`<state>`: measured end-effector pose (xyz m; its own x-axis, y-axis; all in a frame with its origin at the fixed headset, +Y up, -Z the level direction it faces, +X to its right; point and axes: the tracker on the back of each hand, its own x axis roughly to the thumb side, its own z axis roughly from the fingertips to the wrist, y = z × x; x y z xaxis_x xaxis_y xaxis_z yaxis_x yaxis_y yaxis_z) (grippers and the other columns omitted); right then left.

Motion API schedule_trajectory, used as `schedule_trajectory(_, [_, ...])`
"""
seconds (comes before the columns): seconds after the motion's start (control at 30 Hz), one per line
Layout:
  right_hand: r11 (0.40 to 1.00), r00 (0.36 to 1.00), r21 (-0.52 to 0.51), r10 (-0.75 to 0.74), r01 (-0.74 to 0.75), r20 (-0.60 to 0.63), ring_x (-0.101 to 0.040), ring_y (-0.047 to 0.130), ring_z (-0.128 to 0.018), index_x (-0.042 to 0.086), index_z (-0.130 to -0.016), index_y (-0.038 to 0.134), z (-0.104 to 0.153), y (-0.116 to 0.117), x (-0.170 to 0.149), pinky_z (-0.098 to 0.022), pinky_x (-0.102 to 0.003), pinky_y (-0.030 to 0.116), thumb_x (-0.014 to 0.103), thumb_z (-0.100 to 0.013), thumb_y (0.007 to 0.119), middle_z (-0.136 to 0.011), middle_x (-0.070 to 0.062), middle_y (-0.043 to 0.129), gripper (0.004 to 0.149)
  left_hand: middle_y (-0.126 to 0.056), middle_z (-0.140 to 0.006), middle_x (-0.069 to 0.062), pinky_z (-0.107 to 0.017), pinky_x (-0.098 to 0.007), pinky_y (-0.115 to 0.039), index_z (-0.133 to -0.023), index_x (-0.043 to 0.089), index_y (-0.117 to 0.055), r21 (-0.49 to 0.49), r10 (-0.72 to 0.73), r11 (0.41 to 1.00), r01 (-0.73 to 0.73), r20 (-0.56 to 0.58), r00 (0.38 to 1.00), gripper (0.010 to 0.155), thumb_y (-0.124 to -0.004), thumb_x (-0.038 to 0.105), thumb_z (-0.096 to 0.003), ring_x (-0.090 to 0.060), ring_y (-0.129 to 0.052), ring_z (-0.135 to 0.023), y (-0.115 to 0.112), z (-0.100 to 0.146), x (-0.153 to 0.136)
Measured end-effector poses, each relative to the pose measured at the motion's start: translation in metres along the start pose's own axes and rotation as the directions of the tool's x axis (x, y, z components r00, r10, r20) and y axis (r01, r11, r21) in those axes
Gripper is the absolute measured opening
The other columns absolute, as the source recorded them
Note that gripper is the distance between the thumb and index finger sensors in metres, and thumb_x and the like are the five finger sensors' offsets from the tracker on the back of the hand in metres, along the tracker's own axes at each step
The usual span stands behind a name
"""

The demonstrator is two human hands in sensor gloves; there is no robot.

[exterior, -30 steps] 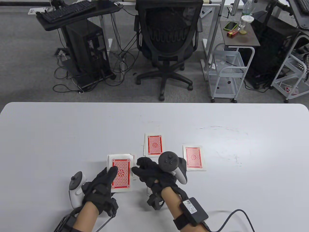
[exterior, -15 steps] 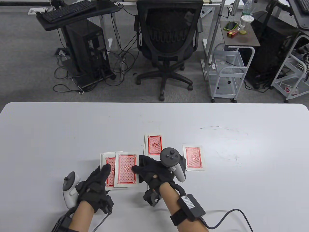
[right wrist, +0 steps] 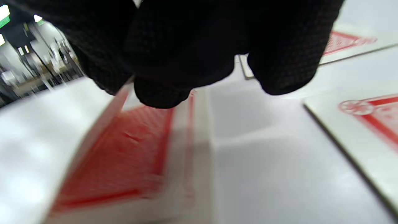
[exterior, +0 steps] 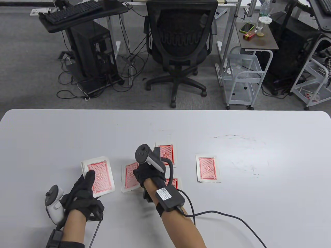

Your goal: Four-player card dealing with fan arrangement

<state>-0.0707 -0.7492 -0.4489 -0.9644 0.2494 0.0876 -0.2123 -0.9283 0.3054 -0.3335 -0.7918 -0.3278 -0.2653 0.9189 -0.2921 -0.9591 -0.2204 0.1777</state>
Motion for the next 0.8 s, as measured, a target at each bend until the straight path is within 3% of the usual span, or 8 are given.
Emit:
schedule_trajectory(0.07, [0.987, 0.987, -0.016, 0.160, -0.160, -0.018, -0.006, 0.095, -0.024, 0.000, -0.102, 0.057, -0.003, 0.009, 0.005, -0.041, -0.048, 0.080, 0.041, -0.049, 0.088, -0.064, 0.002, 0.090, 0.074, -0.089, -0.092, 0.006, -0.053, -0.043, -0.089, -0.098, 0.029, -0.069, -0.012, -0.010, 1.000, 0.010, 0.001, 1.000, 0.051, -0.077, 0.051, -0.0520, -0.025, -0.101, -0.076, -0.003, 0.000, 0.000])
schedule_trajectory(0.17, [0.976, 0.976, -0.024, 0.215, -0.216, -0.026, -0.006, 0.095, -0.027, 0.003, -0.102, 0.058, -0.002, 0.011, 0.003, -0.043, -0.049, 0.079, 0.044, -0.049, 0.087, -0.065, 0.003, 0.090, 0.072, -0.089, -0.092, 0.006, -0.053, -0.043, -0.089, -0.098, 0.029, -0.069, -0.028, -0.008, 1.000, 0.008, 0.000, 1.000, 0.051, -0.077, 0.052, -0.0521, -0.025, -0.101, -0.076, -0.007, -0.001, -0.001])
schedule_trajectory(0.23, [0.989, 0.989, -0.024, 0.145, -0.145, 0.002, -0.007, 0.096, -0.027, 0.005, -0.101, 0.060, 0.001, 0.004, 0.000, -0.043, -0.049, 0.079, 0.042, -0.052, 0.084, -0.065, 0.003, 0.090, 0.066, -0.089, -0.092, 0.006, -0.053, -0.043, -0.089, -0.097, 0.029, -0.069, -0.034, -0.001, 0.999, 0.001, -0.002, 1.000, 0.051, -0.077, 0.052, -0.0521, -0.025, -0.101, -0.076, -0.008, -0.001, -0.001])
schedule_trajectory(0.3, [0.996, 0.993, -0.039, -0.082, 0.085, 0.086, -0.009, 0.098, -0.030, 0.006, -0.100, 0.062, 0.010, -0.011, -0.003, -0.044, -0.050, 0.079, 0.041, -0.056, 0.079, -0.068, 0.001, 0.089, 0.059, -0.089, -0.092, 0.006, -0.053, -0.043, -0.089, -0.098, 0.029, -0.069, -0.047, 0.013, 0.999, -0.013, 0.000, 1.000, 0.051, -0.077, 0.052, -0.0522, -0.025, -0.101, -0.076, -0.011, -0.002, -0.001])
schedule_trajectory(0.37, [0.929, 0.918, -0.011, -0.363, 0.369, 0.160, -0.014, 0.100, -0.037, 0.005, -0.099, 0.064, 0.022, -0.025, -0.003, -0.046, -0.052, 0.077, 0.042, -0.058, 0.075, -0.073, -0.005, 0.088, 0.056, -0.089, -0.092, 0.006, -0.053, -0.043, -0.089, -0.097, 0.029, -0.069, -0.059, 0.035, 0.998, -0.035, 0.003, 0.999, 0.051, -0.077, 0.052, -0.0521, -0.025, -0.101, -0.076, -0.014, -0.002, -0.001])
schedule_trajectory(0.43, [0.873, 0.850, 0.039, -0.483, 0.487, 0.209, -0.017, 0.100, -0.043, 0.005, -0.100, 0.064, 0.031, -0.031, 0.000, -0.048, -0.054, 0.075, 0.046, -0.058, 0.073, -0.077, -0.008, 0.086, 0.059, -0.089, -0.091, 0.006, -0.053, -0.043, -0.089, -0.097, 0.029, -0.069, -0.070, 0.054, 0.996, -0.054, 0.008, 0.998, 0.051, -0.077, 0.052, -0.0521, -0.025, -0.101, -0.076, -0.016, -0.001, -0.002])
schedule_trajectory(0.6, [0.859, 0.774, 0.195, -0.512, 0.474, 0.372, -0.026, 0.092, -0.065, 0.005, -0.106, 0.046, 0.048, -0.023, 0.018, -0.056, -0.061, 0.067, 0.052, -0.053, 0.079, -0.090, -0.010, 0.069, 0.078, -0.090, -0.090, 0.007, -0.052, -0.042, -0.090, -0.096, 0.030, -0.071, -0.106, 0.096, 0.990, -0.094, 0.007, 0.995, 0.051, -0.079, 0.052, -0.0513, -0.024, -0.103, -0.074, -0.027, 0.002, -0.007])
schedule_trajectory(0.8, [0.789, 0.712, 0.038, -0.573, 0.613, 0.407, -0.022, 0.100, -0.054, 0.006, -0.098, 0.059, 0.056, -0.015, 0.011, -0.052, -0.060, 0.072, 0.034, -0.048, 0.086, -0.077, -0.004, 0.080, 0.063, -0.090, -0.090, 0.009, -0.052, -0.043, -0.089, -0.095, 0.032, -0.072, -0.115, 0.114, 0.987, -0.111, 0.021, 0.993, 0.050, -0.081, 0.052, -0.0502, -0.024, -0.101, -0.076, -0.035, 0.008, -0.009])
